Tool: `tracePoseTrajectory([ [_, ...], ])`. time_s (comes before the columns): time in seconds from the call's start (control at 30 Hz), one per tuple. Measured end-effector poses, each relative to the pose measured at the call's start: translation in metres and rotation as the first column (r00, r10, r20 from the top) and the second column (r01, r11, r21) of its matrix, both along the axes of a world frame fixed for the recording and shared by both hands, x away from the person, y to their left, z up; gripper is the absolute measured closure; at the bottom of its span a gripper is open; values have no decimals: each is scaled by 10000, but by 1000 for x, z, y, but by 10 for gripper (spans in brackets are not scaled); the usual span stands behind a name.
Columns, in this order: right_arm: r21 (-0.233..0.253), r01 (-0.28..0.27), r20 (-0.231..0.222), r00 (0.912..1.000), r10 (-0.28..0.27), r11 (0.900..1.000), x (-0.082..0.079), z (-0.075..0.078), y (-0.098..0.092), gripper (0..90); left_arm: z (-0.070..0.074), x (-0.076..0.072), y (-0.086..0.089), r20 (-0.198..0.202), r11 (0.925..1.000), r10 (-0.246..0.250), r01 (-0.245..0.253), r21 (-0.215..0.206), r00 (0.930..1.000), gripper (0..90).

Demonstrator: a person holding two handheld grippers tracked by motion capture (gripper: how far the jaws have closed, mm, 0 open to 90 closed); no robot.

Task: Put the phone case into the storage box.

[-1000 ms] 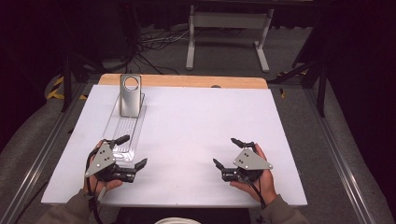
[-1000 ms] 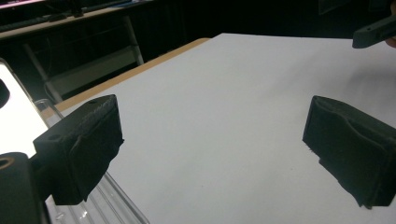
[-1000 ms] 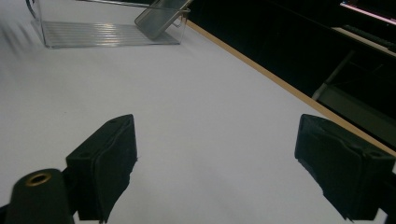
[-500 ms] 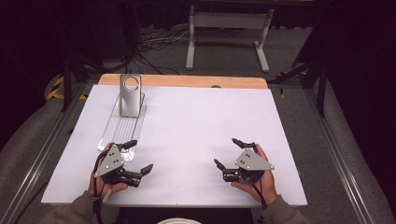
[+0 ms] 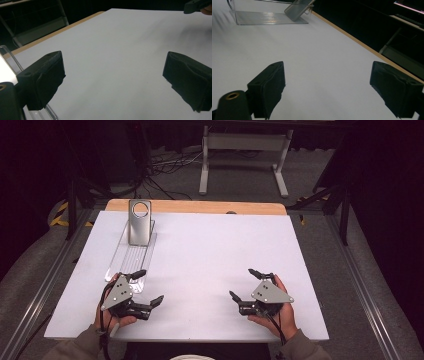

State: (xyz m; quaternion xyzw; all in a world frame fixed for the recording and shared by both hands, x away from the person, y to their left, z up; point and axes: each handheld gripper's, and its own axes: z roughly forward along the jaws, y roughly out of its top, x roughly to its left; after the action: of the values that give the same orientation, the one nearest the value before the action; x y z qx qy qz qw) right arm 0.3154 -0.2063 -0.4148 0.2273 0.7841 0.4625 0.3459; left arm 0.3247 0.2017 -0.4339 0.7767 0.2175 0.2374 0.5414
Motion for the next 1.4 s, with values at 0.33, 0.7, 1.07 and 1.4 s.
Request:
tracePoseTrajectory([
  [0.33,-141,7,7,10000,-7,9999,0,-1,4,138,2,-1,3,101,10000,-38,39,-89,9999,46],
  [0.7,-98,3,-12,10000,-3,10000,0,-1,2,138,2,0,2,110,10000,-34,34,7,9999,48],
  [1.07,-41,92,12,10000,-92,9999,1,-2,1,144,0,1,0,-14,9999,-71,71,83,10000,48],
  [1.4,-63,126,-7,9999,-126,9999,1,-3,0,144,1,2,1,33,9999,-66,66,115,10000,48],
])
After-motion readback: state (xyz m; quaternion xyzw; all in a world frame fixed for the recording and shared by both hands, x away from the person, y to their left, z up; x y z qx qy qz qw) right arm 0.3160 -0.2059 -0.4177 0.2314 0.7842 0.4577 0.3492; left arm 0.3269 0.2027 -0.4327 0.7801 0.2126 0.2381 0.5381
